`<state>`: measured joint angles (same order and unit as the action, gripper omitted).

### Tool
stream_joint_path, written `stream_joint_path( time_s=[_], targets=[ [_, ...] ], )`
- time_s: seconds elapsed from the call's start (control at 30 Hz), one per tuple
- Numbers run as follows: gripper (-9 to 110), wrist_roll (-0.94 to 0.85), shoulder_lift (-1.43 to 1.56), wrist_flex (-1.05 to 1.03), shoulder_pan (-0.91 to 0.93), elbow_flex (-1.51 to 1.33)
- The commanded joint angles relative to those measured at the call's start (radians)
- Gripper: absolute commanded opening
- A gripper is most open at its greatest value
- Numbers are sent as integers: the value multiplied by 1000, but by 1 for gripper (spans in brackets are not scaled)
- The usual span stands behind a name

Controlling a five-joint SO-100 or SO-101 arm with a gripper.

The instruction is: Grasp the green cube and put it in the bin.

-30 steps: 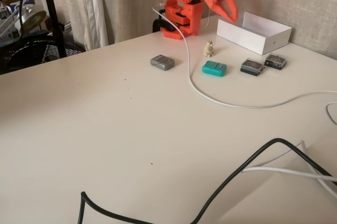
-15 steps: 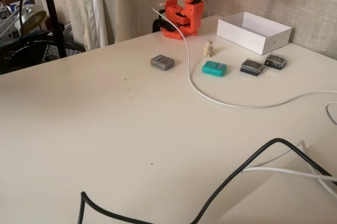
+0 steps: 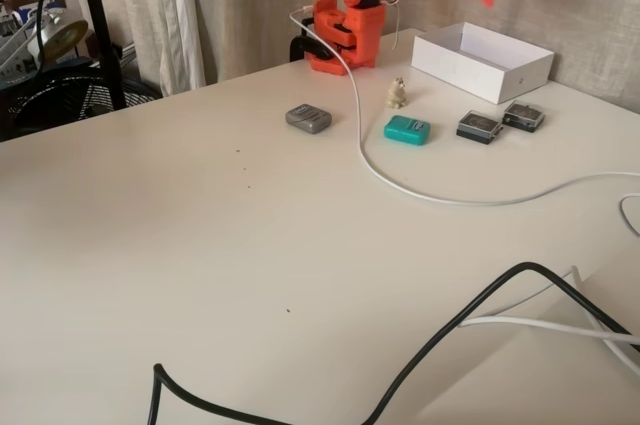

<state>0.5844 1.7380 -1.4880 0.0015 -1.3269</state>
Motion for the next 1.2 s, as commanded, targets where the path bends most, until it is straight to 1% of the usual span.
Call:
stream_joint_path(
  time_s=[0.0,0.2,0.47,0.8,1.17],
  targets=[
    [31,6,-40,18,86,-6],
    [31,-6,-129,44,210,-138],
    [31,3,-189,77,267,-282],
    [33,11,-258,126,272,-298],
    [32,15,-339,144,218,-301]
  ],
)
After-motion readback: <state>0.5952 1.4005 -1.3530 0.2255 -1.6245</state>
